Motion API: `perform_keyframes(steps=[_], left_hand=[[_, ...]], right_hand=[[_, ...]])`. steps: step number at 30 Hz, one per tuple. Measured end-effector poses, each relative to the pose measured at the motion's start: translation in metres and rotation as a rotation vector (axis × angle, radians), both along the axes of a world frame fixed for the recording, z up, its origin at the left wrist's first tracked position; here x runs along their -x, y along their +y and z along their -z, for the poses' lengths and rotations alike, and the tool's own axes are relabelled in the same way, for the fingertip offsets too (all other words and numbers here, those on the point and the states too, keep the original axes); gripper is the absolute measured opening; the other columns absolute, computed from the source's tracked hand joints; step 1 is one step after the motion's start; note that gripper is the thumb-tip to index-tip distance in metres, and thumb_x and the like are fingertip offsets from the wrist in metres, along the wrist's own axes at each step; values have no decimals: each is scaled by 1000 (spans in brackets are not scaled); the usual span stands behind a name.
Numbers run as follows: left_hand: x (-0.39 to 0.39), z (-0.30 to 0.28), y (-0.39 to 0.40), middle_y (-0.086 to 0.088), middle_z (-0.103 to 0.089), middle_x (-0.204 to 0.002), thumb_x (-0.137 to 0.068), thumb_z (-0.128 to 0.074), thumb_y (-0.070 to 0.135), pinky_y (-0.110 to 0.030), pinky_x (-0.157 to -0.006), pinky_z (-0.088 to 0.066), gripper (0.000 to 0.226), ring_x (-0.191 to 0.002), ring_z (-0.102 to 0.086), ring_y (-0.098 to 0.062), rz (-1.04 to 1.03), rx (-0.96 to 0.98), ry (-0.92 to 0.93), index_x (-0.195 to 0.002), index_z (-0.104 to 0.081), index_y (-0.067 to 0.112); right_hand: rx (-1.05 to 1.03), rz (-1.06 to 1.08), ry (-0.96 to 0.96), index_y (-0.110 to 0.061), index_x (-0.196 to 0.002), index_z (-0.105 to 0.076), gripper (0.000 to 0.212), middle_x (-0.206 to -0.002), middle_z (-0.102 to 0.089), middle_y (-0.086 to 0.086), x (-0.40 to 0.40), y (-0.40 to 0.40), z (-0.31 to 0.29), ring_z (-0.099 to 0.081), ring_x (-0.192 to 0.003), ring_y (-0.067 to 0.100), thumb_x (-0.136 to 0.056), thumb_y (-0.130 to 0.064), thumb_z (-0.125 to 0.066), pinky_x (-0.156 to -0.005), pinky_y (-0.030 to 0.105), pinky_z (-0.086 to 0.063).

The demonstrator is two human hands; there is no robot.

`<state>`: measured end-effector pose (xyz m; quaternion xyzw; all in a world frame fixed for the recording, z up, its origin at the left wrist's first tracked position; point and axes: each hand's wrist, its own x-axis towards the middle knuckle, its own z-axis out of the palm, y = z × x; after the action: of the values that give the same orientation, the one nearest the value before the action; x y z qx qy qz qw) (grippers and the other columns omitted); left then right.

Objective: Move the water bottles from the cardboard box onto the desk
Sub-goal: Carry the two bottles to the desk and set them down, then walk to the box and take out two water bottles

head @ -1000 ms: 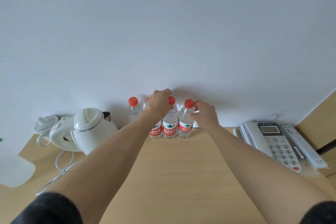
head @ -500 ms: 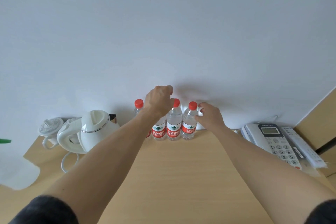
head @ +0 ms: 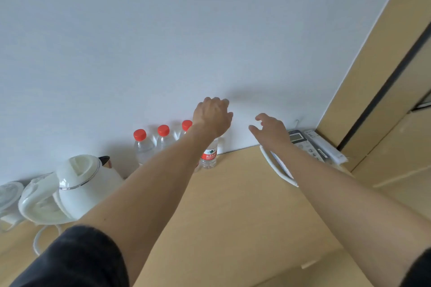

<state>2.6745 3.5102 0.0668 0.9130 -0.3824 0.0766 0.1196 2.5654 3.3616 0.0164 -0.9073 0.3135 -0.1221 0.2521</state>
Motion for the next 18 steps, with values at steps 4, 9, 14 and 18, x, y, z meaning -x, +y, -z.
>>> perform_keyframes(steps=[4, 9, 14, 18], left_hand=[[38, 4, -39, -6, -63, -125, -104, -42, 40, -37, -97, -40, 41, -121, -50, -27, 115, -89, 15, -135, -56, 16], [93, 2, -91, -4, -60, -133, -105, -38, 42, -37, -99, -38, 44, -124, -49, -27, 276, -192, 8, -140, -51, 20], [170, -4, -146, -5, -60, -132, -105, -37, 40, -38, -99, -38, 43, -123, -49, -28, 416, -215, 8, -140, -51, 20], [255, -11, -193, -7, -63, -127, -102, -39, 31, -39, -96, -42, 39, -117, -52, -27, 507, -224, 3, -135, -54, 19]], right_hand=[[11, 65, 99, -17, -144, -47, 50, -133, -60, 10, 49, -20, -8, -54, -125, 29, -100, -42, -51, -97, 36, -43], [1, 183, 131, -19, -138, -50, 46, -126, -60, 9, 118, -50, -17, -57, -117, 31, -100, -45, -48, -91, 41, -50], [5, 328, 170, -21, -145, -43, 54, -135, -58, 10, 209, -86, -22, -57, -118, 31, -100, -51, -46, -93, 42, -51], [-11, 461, 182, -25, -152, -39, 60, -148, -51, 7, 304, -117, -29, -50, -133, 31, -100, -54, -44, -103, 40, -45]])
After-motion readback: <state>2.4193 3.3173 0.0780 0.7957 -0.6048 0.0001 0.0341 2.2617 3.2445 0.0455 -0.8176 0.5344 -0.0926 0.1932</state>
